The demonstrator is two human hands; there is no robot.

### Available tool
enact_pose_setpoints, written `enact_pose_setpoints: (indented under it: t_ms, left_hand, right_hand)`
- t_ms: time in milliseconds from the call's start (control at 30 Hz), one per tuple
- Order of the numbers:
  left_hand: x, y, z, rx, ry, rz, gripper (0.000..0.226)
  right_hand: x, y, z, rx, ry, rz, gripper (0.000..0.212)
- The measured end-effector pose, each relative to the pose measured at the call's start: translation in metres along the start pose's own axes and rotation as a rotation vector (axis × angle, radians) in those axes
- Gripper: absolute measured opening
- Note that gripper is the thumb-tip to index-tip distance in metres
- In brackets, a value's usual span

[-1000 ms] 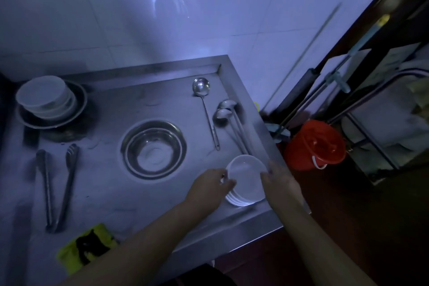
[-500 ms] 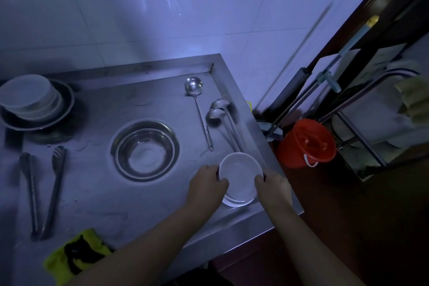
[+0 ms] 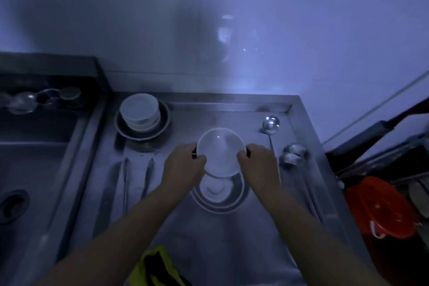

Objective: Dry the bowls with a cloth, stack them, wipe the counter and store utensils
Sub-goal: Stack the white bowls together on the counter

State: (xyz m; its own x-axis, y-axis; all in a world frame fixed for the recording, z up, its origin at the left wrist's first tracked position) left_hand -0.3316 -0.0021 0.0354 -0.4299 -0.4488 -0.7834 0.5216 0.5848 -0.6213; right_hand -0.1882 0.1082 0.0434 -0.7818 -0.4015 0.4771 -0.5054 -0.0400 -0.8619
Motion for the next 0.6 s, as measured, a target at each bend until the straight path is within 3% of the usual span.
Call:
enact_pose_setpoints:
  t_ms: [133,300,600]
  left_hand:
    - [0.044,-0.062,-0.068,-0.117,-0.052,-0.041,0.011]
    - [0.09,-0.112,-0.143,-0.208,-0.108,-0.034,0.018]
    - [0.151,-0.125,-0.213,-0.207,-0.194,0.003,0.013]
  right_hand:
    - [0.087,0.054,-0.044,0.049,-0.118,-0.074,0.03]
    - [0.171,0.116,-0.09,0.098,-0.182,-0.123,0.042]
    - [0.214,0.193,-0.129,0.162,-0.107,-0.176,0.041]
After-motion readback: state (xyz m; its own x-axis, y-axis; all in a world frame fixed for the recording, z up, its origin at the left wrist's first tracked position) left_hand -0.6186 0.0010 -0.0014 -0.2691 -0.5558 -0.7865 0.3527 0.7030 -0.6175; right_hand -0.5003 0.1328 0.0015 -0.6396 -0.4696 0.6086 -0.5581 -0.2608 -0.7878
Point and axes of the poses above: each hand's wrist, its own z-axis away from the middle knuckle, its own y-axis out of the palm, x = y × z, the point moved 2 cm from there along -z, towards the middle knuckle, and after that the axes turned 12 degrees about -x, right-handed, at the moved point
